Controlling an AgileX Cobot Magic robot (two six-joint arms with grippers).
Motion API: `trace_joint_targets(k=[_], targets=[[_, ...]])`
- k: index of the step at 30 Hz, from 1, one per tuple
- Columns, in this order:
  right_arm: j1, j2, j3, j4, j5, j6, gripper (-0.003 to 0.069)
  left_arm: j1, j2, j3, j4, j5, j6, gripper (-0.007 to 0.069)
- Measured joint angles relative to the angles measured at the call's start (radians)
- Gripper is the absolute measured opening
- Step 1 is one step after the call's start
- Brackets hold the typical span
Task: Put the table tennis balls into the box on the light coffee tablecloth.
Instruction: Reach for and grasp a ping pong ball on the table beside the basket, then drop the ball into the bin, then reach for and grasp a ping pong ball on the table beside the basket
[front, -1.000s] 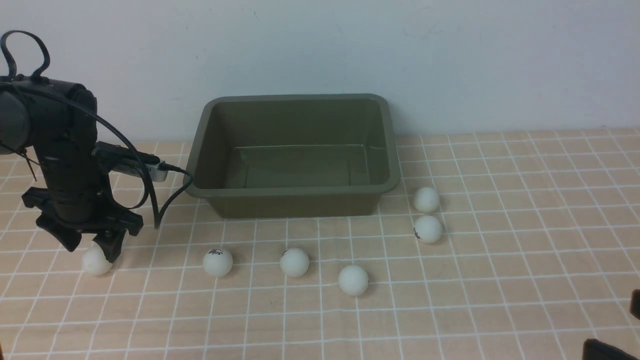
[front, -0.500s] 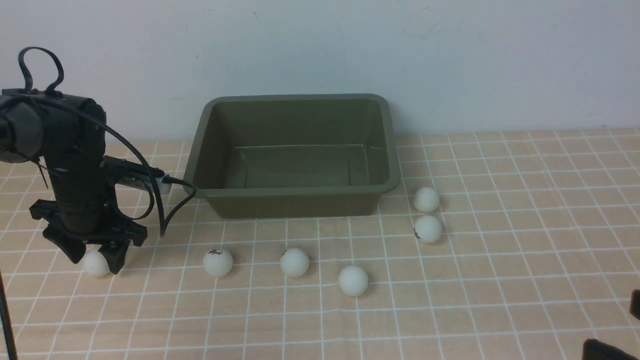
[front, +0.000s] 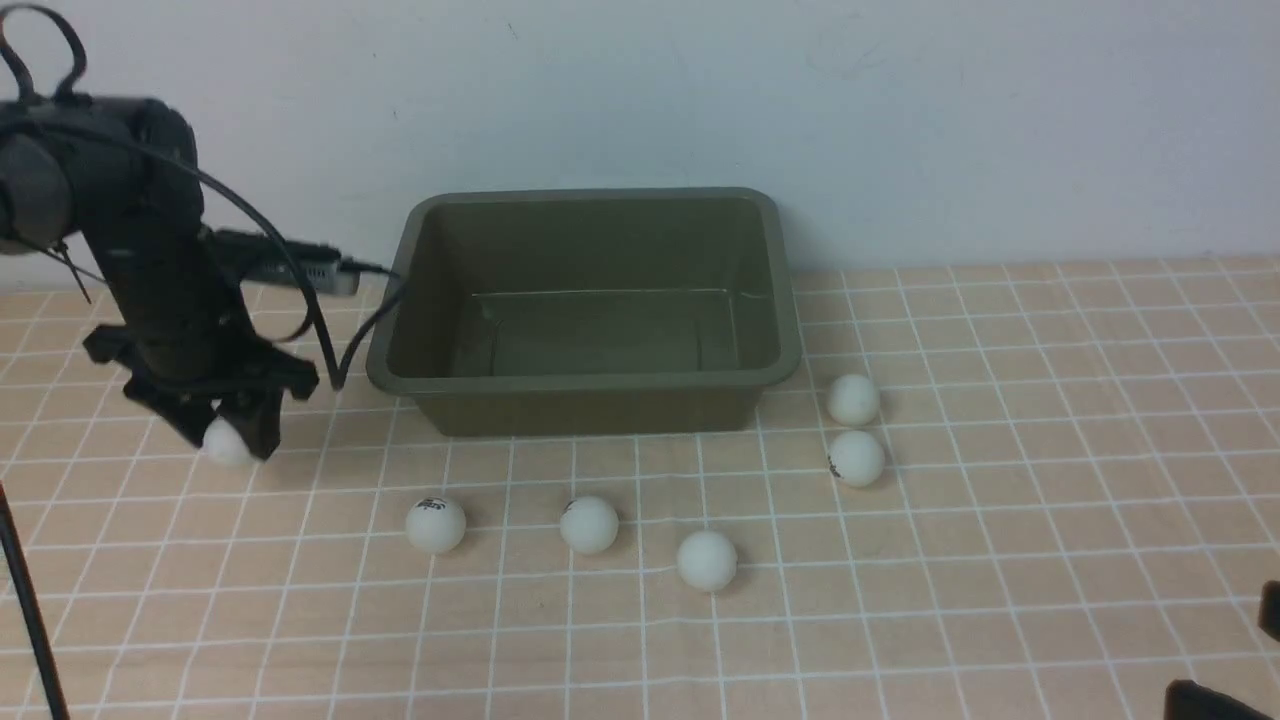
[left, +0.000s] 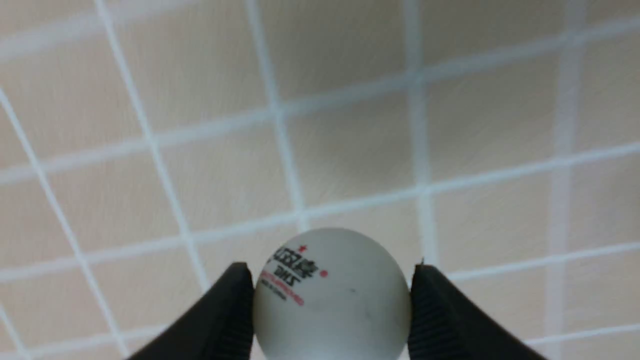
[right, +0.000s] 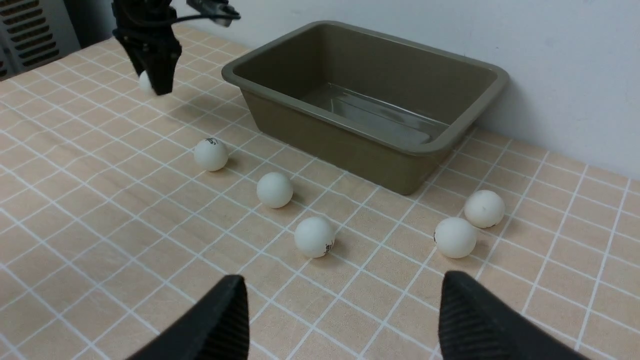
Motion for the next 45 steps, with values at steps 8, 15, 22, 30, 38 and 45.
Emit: trace_joint_targets(k=[8, 15, 22, 30, 38, 45], targets=[[0.0, 0.0, 0.0, 0.0, 0.0, 0.0, 0.0462, -0.008, 0.006, -0.278, -0.47, 0.014, 0.233, 0.0316], [0.0, 0.0, 0.0, 0.0, 0.0, 0.0, 0.0462, -0.095, 0.05, -0.331, -0.43, 0.017, 0.407, 0.0316], [0.0, 0.0, 0.0, 0.0, 0.0, 0.0, 0.0462, -0.172, 0.092, -0.332, -0.317, 0.02, 0.474, 0.0389], [0.0, 0.0, 0.0, 0.0, 0.003, 0.0, 0.0462, -0.169, 0.049, -0.454, -0.169, 0.053, 0.323, 0.0506], [0.0, 0.0, 0.0, 0.0, 0.005, 0.0, 0.0462, -0.132, -0.125, -0.493, -0.087, 0.072, -0.032, 0.0354], [0.0, 0.0, 0.0, 0.0, 0.006, 0.0, 0.0462, -0.132, -0.251, -0.361, -0.124, 0.073, -0.129, 0.0202]])
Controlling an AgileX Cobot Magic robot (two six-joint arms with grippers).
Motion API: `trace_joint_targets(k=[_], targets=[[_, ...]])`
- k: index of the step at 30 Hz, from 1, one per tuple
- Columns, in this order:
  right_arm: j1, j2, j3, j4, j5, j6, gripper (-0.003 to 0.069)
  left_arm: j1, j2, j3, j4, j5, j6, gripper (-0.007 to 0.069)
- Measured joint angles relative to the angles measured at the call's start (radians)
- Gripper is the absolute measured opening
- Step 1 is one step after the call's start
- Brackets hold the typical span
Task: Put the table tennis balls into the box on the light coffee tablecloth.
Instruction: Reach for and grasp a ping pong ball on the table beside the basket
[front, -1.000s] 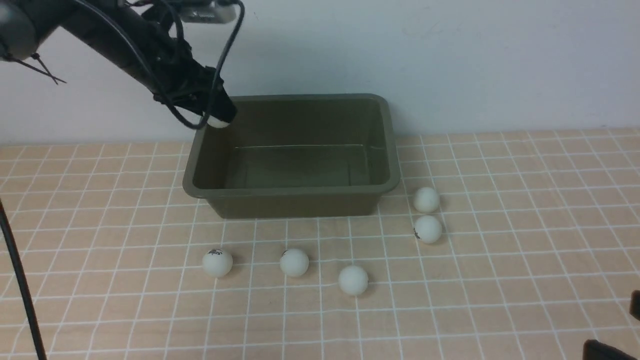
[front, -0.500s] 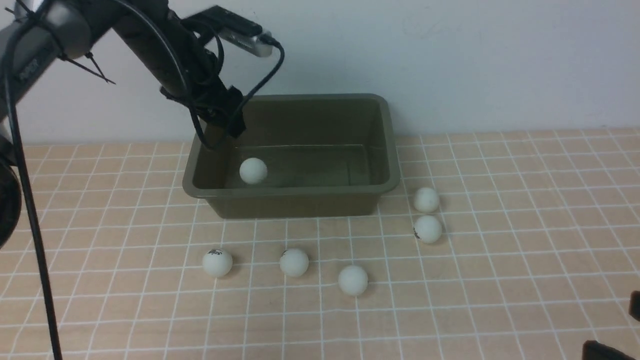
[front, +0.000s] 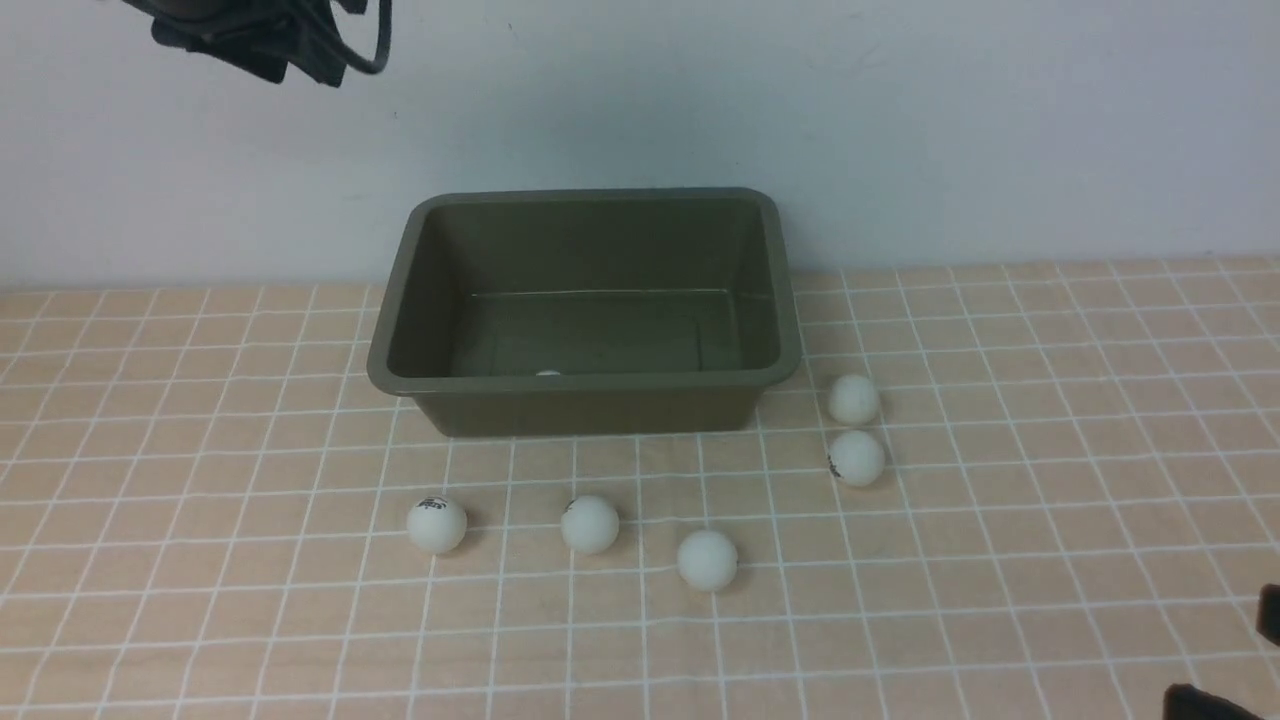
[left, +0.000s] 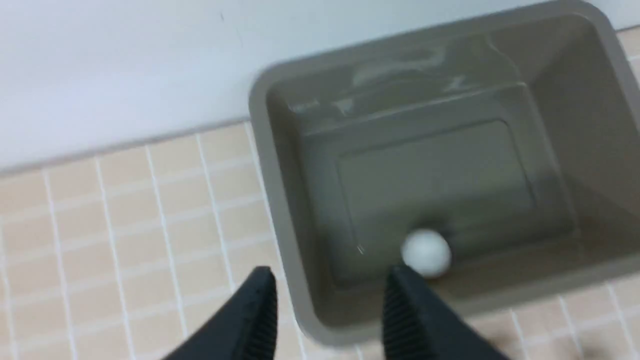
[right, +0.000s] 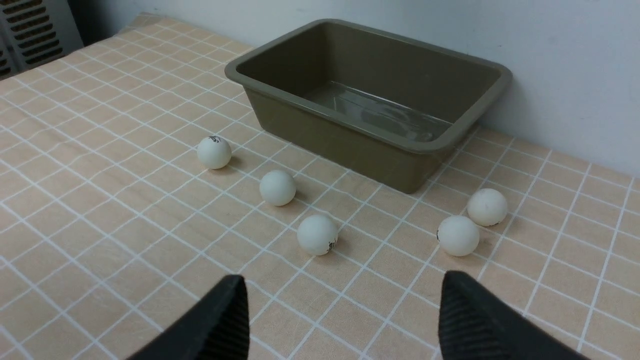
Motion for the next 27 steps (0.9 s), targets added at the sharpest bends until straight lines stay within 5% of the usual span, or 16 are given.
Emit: trace_joint_targets(k=[12, 22, 27], targets=[[0.0, 0.0, 0.0, 0.0, 0.002, 0.0, 0.0462, -0.001, -0.222, 0.625, -0.061, -0.003, 0.114, 0.0155], [0.0, 0.0, 0.0, 0.0, 0.002, 0.0, 0.0462, -0.053, -0.157, 0.808, -0.167, -0.22, 0.301, 0.044], [0.0, 0.0, 0.0, 0.0, 0.002, 0.0, 0.0462, -0.116, -0.089, 0.811, -0.127, -0.313, 0.266, 0.0475]])
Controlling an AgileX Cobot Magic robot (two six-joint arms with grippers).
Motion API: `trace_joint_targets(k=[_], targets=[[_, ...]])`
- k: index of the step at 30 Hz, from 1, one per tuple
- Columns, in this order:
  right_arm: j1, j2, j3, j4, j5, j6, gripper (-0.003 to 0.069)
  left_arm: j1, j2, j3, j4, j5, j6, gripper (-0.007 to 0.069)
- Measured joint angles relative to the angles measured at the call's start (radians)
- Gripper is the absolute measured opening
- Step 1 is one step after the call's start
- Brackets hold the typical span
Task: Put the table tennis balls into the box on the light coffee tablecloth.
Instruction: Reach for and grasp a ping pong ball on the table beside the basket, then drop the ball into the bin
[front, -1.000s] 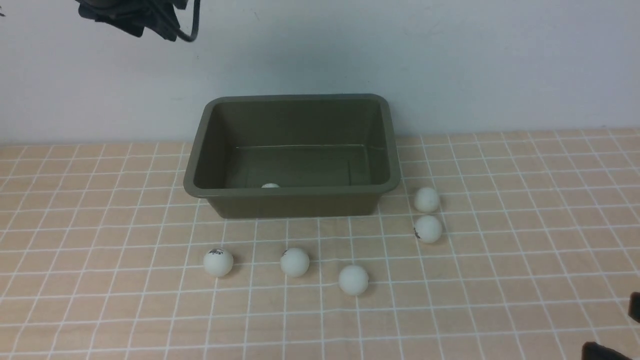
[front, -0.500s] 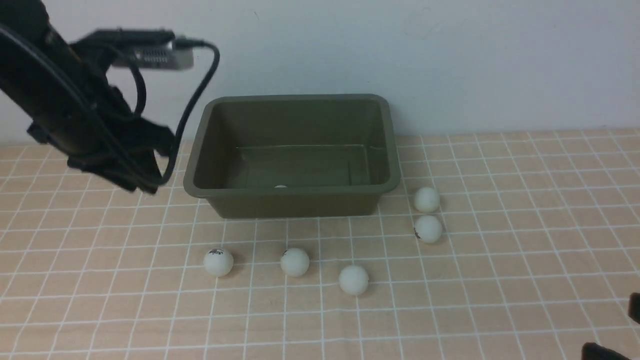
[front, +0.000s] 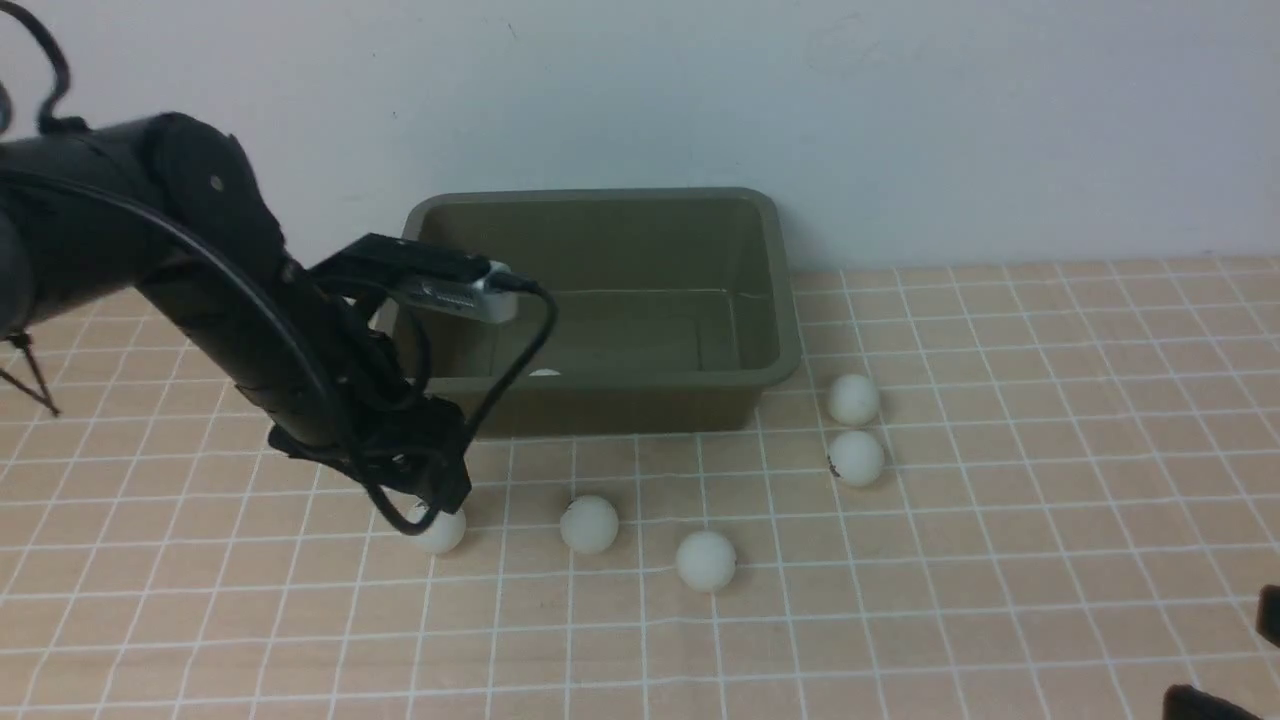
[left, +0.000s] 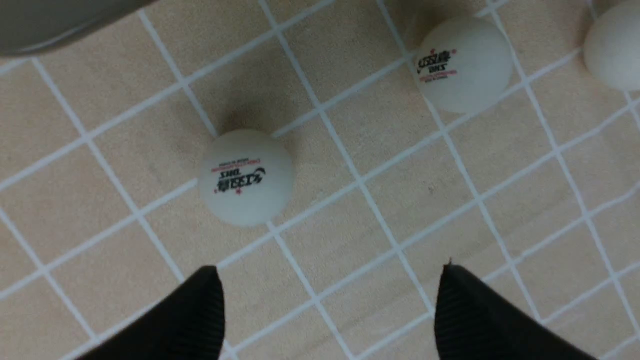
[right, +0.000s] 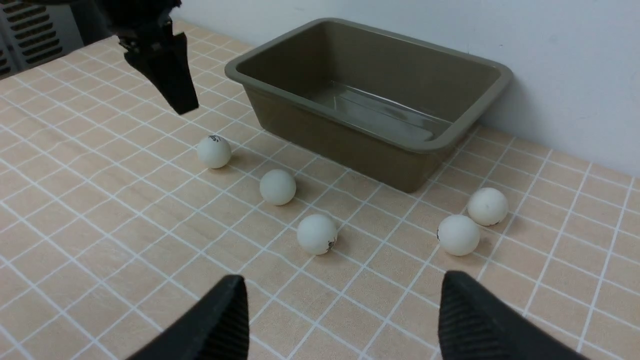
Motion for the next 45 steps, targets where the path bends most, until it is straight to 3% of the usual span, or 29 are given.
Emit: trace_joint_targets(k=[6, 19, 22, 25, 28, 37, 45], targets=[[0.0, 0.0, 0.0, 0.0, 0.003, 0.0, 0.0462, -0.053, 0.092, 0.006, 0.18, -0.084, -0.147, 0.0477], [0.0, 0.0, 0.0, 0.0, 0.011, 0.0, 0.0462, -0.09, 0.187, 0.006, 0.207, -0.192, -0.192, 0.0476], [0.0, 0.0, 0.0, 0.0, 0.011, 0.0, 0.0462, -0.09, 0.197, 0.006, 0.221, -0.192, -0.206, 0.0417], [0.0, 0.0, 0.0, 0.0, 0.011, 0.0, 0.0462, -0.09, 0.193, -0.005, 0.245, -0.183, -0.206, 0.0292], [0.0, 0.0, 0.0, 0.0, 0.011, 0.0, 0.0462, -0.09, 0.184, -0.03, 0.252, -0.156, -0.206, 0.0301], [0.0, 0.0, 0.0, 0.0, 0.002, 0.0, 0.0462, -0.091, 0.107, -0.149, 0.217, 0.076, -0.164, 0.0301], [0.0, 0.0, 0.0, 0.0, -0.025, 0.0, 0.0462, -0.091, 0.083, -0.244, 0.07, -0.06, -0.049, 0.0301]])
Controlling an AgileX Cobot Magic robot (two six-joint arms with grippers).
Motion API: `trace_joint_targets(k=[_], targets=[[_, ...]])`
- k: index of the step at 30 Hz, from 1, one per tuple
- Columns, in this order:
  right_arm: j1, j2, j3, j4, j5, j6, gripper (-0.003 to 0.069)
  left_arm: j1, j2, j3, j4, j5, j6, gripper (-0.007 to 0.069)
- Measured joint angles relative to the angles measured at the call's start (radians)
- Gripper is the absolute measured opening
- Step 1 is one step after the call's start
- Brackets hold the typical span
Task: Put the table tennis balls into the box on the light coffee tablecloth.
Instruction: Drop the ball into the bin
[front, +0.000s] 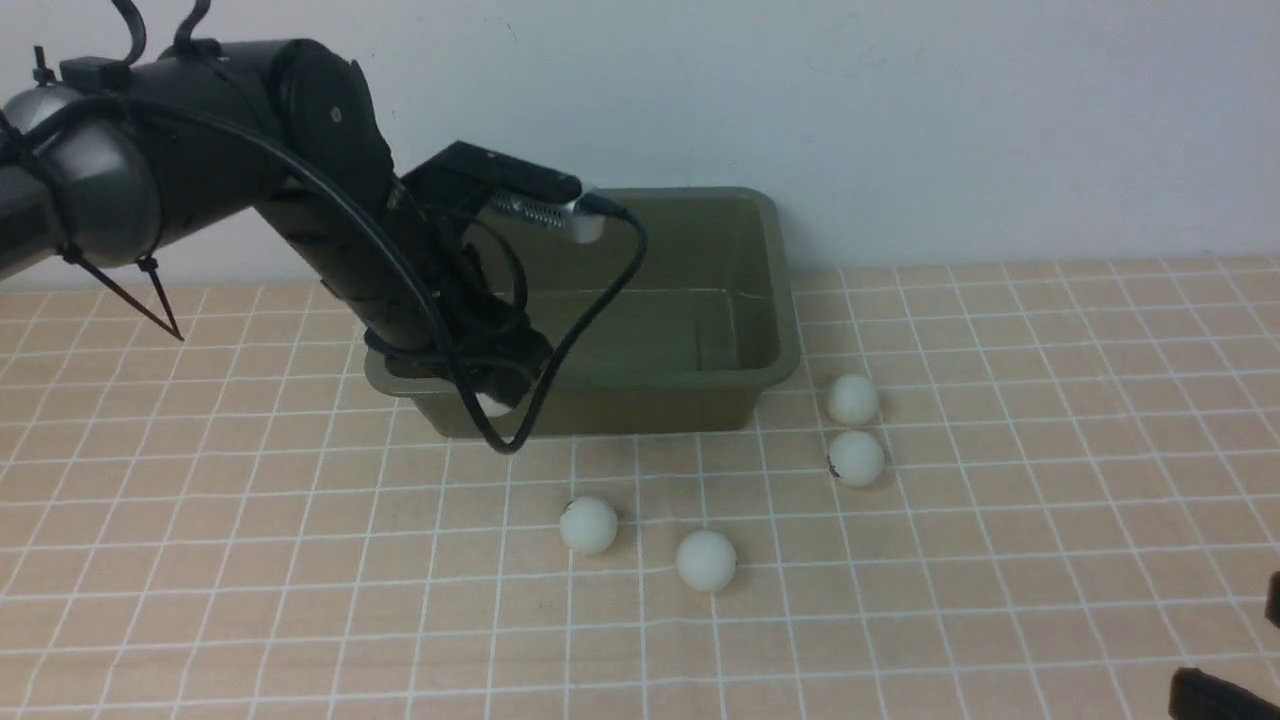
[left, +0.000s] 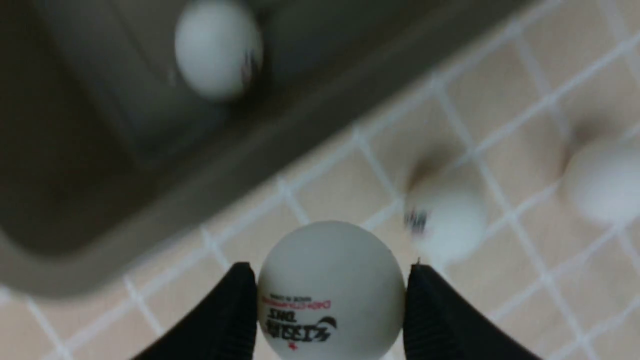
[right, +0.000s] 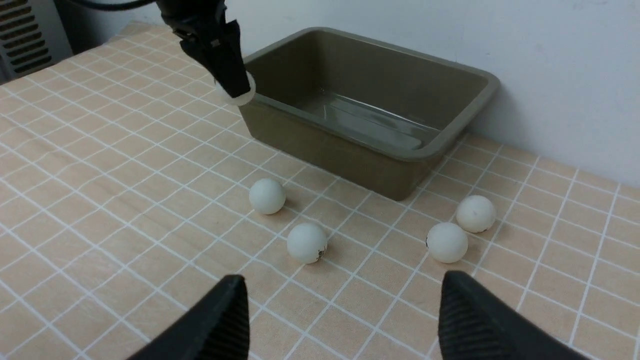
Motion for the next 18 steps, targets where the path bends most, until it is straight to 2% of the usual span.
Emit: trace_joint_targets(k=[3, 7, 14, 18], targets=[[0.0, 0.0, 0.0, 0.0, 0.0, 0.0, 0.0462, 0.0, 0.012, -0.018, -0.005, -0.108, 0.041, 0.0301], [0.0, 0.0, 0.0, 0.0, 0.006, 0.0, 0.0462, 0.0, 0.049, -0.043, -0.004, -0.178, 0.085, 0.0301], [0.0, 0.0, 0.0, 0.0, 0.03, 0.013, 0.0462, 0.0, 0.165, -0.131, 0.017, -0.173, 0.126, 0.0302], [0.0, 0.0, 0.0, 0.0, 0.051, 0.016, 0.0462, 0.0, 0.185, -0.187, 0.035, -0.114, 0.109, 0.0366]])
